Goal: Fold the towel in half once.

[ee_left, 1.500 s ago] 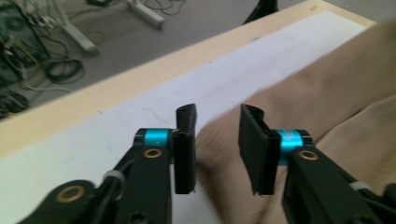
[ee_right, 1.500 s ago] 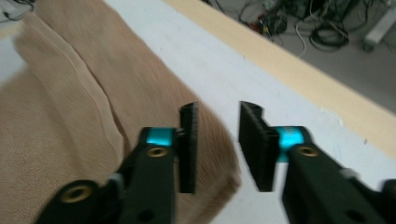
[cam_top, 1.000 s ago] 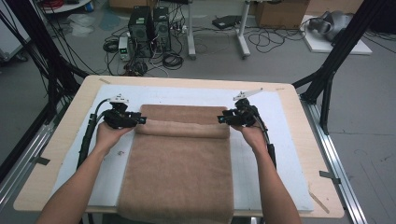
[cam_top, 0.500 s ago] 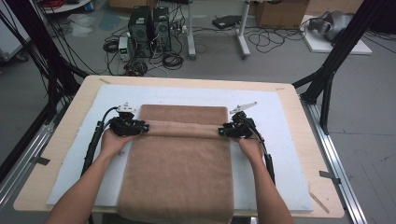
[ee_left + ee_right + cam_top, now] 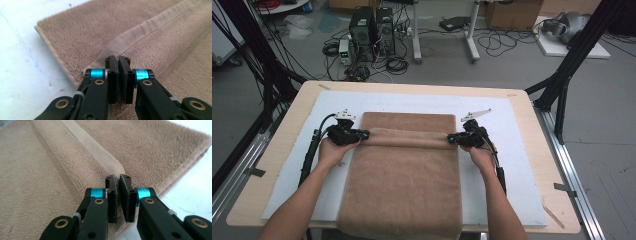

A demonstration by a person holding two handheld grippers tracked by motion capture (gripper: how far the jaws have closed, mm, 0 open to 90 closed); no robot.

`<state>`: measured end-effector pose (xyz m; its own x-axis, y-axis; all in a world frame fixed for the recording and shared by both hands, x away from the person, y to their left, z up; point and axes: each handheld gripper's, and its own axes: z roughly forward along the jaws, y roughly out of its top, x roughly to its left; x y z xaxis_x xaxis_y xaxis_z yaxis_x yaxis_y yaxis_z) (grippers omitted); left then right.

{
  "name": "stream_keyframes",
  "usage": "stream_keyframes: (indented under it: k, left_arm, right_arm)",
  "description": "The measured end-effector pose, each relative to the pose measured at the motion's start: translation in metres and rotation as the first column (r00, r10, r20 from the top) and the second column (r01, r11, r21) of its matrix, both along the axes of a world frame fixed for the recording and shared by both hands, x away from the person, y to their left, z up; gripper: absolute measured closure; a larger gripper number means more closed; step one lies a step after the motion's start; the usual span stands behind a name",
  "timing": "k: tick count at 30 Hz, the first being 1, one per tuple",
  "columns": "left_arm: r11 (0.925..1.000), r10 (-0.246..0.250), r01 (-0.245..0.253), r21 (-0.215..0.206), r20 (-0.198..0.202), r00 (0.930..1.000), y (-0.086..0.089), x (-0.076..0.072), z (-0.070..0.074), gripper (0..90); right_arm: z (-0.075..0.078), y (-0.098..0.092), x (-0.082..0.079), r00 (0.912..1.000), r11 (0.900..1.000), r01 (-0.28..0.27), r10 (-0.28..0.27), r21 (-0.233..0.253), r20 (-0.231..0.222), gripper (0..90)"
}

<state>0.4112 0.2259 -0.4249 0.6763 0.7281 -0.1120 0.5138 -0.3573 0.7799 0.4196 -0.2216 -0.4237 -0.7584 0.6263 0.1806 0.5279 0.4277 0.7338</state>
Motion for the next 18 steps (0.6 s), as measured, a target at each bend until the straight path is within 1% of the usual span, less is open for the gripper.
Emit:
stream_keyframes:
  k: [3,4,6,8,10,11,12,13,15,16,18]
  left_arm:
    - [0.9997,-0.001,0.002,-0.024,0.021,0.9998,0.003,-0.006,0.009,86.0]
    - [0.9991,0.001,0.000,-0.041,0.031,0.9995,0.005,-0.009,0.013,86.0]
    - [0.9973,0.005,-0.002,-0.073,0.045,0.9990,0.008,-0.015,0.018,86.0]
    - [0.9961,0.003,0.003,-0.089,0.066,0.9978,0.010,-0.023,0.022,86.0]
    - [0.9964,-0.007,0.014,-0.083,0.086,0.9963,0.012,-0.033,0.025,86.0]
    - [0.9957,-0.008,0.017,-0.091,0.092,0.9958,0.013,-0.037,0.025,86.0]
    - [0.9959,-0.011,0.020,-0.088,0.101,0.9948,0.014,-0.042,0.025,86.0]
    - [0.9963,-0.016,0.024,-0.083,0.099,0.9949,0.014,-0.048,0.024,86.0]
    - [0.9967,-0.021,0.030,-0.075,0.112,0.9935,0.015,-0.059,0.020,86.0]
    - [0.9970,-0.027,0.035,-0.070,0.106,0.9940,0.015,-0.064,0.018,86.0]
    - [0.9965,-0.043,0.050,-0.067,0.110,0.9930,0.015,-0.075,0.013,86.0]
  right_arm:
    - [0.009,-0.003,-0.005,0.9999,0.999,-0.011,0.010,0.038,0.013,85.0]
    - [0.012,-0.004,-0.007,0.9995,0.999,-0.020,0.019,0.047,0.024,85.0]
    - [0.019,-0.005,-0.012,0.9991,0.998,-0.032,0.030,0.062,0.030,85.0]
    - [0.025,-0.008,-0.018,0.9984,0.996,-0.044,0.041,0.079,0.039,85.0]
    - [0.032,-0.010,-0.025,0.9973,0.993,-0.063,0.058,0.100,0.045,85.0]
    - [0.035,-0.010,-0.030,0.9960,0.991,-0.076,0.071,0.108,0.055,85.0]
    - [0.036,-0.010,-0.033,0.9955,0.991,-0.082,0.077,0.109,0.056,84.9]
    - [0.037,-0.010,-0.037,0.9942,0.989,-0.094,0.088,0.110,0.062,85.0]
    - [0.035,-0.010,-0.047,0.9923,0.988,-0.114,0.109,0.103,0.059,84.9]
    - [0.033,-0.009,-0.052,0.9916,0.987,-0.122,0.117,0.103,0.056,84.9]
    - [0.027,-0.011,-0.063,0.9898,0.986,-0.135,0.129,0.103,0.060,84.8]
